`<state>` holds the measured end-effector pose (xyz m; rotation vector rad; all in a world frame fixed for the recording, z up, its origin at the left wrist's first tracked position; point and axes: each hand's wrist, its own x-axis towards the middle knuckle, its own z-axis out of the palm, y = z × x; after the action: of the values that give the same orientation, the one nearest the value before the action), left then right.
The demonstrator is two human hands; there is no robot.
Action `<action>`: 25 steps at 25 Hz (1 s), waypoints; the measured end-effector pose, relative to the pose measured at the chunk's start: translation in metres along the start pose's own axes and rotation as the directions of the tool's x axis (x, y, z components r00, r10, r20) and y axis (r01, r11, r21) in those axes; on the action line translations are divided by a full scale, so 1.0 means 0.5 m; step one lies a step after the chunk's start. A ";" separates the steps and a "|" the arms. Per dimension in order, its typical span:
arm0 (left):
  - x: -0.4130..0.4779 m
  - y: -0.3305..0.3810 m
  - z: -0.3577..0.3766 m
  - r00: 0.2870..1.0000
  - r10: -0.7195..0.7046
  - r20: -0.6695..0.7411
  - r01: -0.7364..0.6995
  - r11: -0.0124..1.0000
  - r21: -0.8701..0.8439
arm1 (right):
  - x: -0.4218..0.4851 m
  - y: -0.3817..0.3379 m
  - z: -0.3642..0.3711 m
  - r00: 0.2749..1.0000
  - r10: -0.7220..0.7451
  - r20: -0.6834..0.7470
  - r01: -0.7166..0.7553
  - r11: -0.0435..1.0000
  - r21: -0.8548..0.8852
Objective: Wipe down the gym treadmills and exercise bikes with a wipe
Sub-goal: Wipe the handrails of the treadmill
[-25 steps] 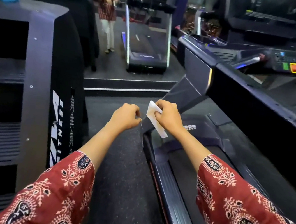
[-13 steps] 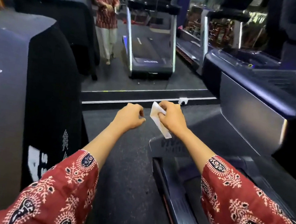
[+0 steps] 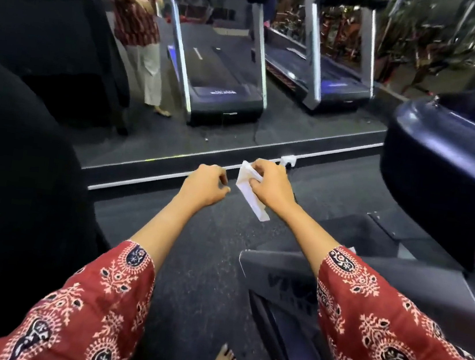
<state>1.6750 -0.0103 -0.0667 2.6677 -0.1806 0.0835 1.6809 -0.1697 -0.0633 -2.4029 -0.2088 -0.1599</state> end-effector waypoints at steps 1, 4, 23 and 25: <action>0.039 0.002 0.001 0.999 0.016 0.037 -0.016 1.000 0.003 | 0.031 0.005 -0.002 1.000 0.026 -0.012 -0.026 1.000 0.011; 0.189 0.015 0.000 0.992 0.089 0.088 -0.089 0.996 -0.005 | 0.143 0.039 -0.016 0.992 0.122 -0.042 -0.122 0.993 -0.001; 0.489 0.237 0.136 0.277 0.843 0.462 -0.706 0.504 -0.497 | 0.125 0.092 -0.054 0.358 0.637 -0.682 -0.698 0.668 0.258; 0.433 0.245 0.125 0.106 0.861 0.497 -0.652 0.438 -0.619 | 0.066 0.064 -0.044 0.230 0.641 -0.732 -0.703 0.629 0.330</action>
<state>1.8736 -0.1716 -0.0487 1.8078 -1.7756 -0.7626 1.7183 -0.2047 -0.0620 -1.9764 1.3128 -0.8355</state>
